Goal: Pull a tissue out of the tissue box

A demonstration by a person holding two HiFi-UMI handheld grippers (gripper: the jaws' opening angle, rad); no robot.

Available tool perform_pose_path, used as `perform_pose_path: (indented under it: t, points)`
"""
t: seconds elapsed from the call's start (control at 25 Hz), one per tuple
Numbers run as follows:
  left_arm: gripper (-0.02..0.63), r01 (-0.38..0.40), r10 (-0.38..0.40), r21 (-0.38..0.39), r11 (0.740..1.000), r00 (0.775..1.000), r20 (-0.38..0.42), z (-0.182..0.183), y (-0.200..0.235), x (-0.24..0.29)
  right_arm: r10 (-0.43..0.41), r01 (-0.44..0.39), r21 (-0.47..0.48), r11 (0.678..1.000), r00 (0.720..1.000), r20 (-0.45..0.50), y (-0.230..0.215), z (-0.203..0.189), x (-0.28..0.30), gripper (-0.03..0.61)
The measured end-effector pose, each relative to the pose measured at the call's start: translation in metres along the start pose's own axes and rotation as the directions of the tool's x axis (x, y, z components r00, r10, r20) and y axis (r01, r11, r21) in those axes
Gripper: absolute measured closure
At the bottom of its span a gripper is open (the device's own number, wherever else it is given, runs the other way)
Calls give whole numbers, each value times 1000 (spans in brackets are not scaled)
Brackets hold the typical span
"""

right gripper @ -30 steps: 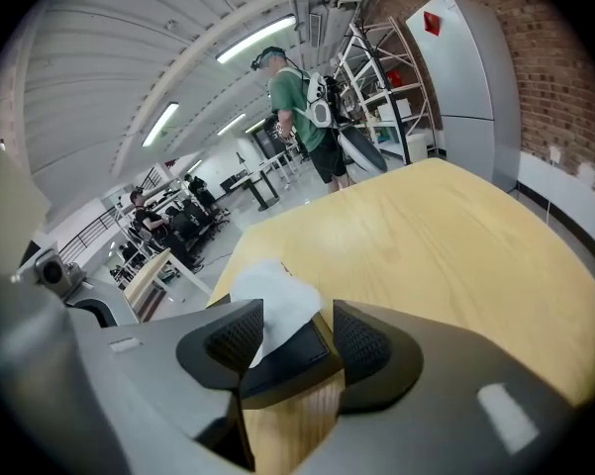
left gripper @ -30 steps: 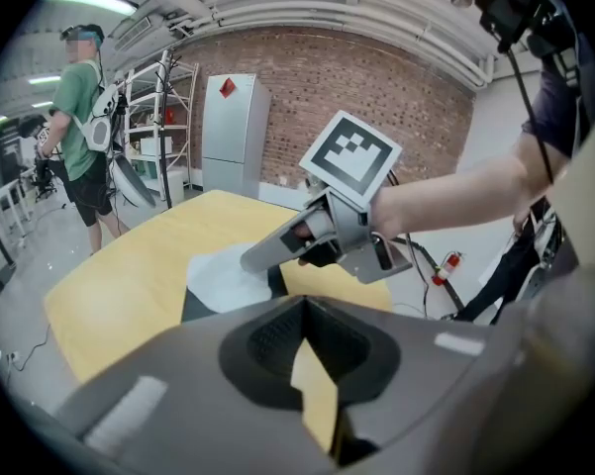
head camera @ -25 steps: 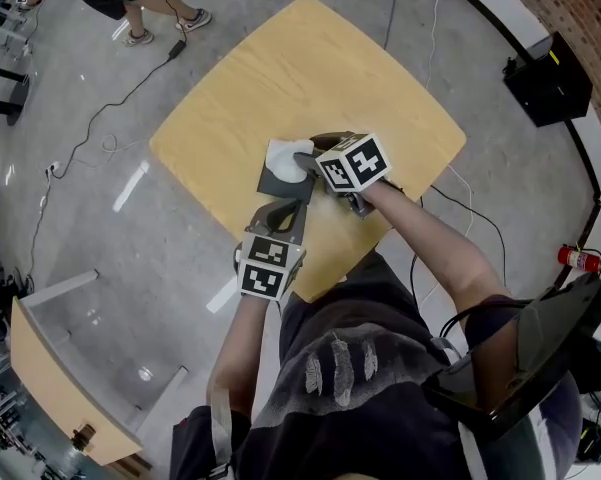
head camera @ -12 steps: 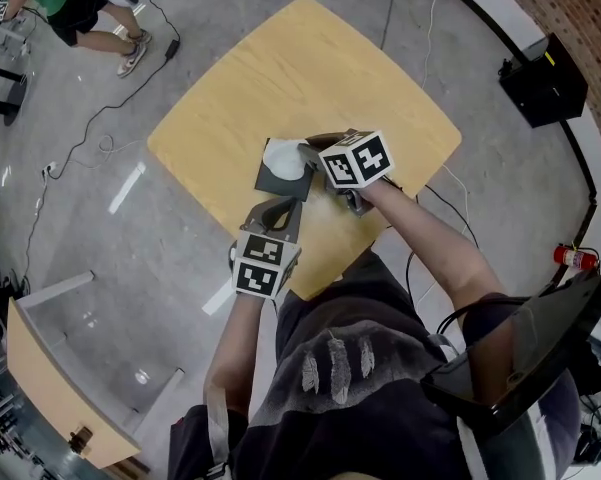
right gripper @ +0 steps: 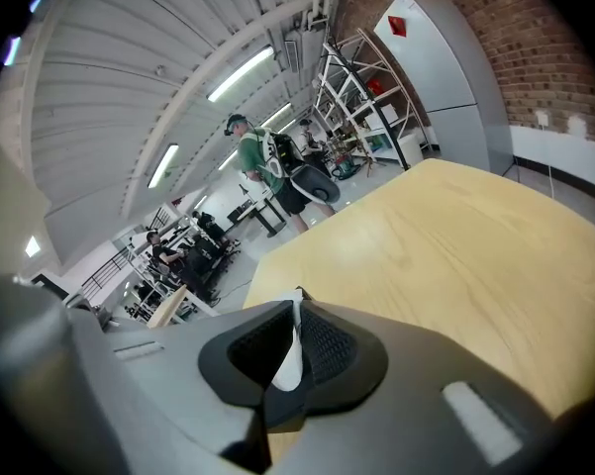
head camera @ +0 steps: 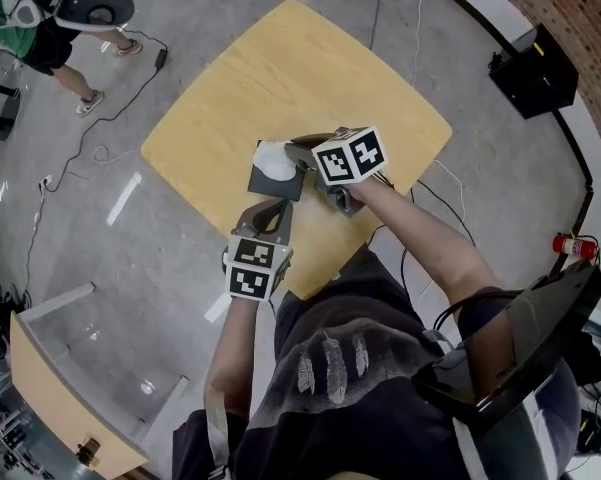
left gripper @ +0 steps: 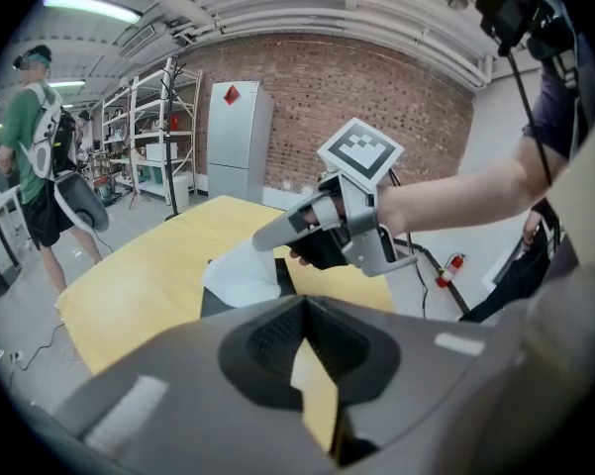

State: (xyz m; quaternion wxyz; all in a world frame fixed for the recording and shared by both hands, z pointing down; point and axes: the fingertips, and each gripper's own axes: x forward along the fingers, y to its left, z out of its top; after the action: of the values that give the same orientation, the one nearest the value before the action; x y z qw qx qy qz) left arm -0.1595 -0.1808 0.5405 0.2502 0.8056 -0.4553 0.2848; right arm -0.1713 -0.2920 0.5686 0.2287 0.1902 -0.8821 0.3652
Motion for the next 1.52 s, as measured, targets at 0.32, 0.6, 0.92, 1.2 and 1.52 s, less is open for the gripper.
perform_pose_path:
  t: [0.32,0.6,0.92,1.2,1.52]
  points:
    - [611,-10,10,-2,1000,1000,12,4,-7,-1,7,-7,-5,1000,1000,8,2,1,-8,578]
    - [611,-24,24,-5,1000,999,22,3,-4,-7,27,-27,-6,1000,999,17,10,3,-7,578]
    - [611,-25,25,-5,1000,999,36,9,-10,-10,52,-51,-35,998,998,30,21,12,-18,578]
    - [611,-33,32,3,999,998,56,10,-10,-15,55,-53,-29,998,997,58,24,17,-25,578]
    - [611,-38,38,1,999,996,82,1,-8,-32,53,-49,-55,997,996,66,47,15,-23,578]
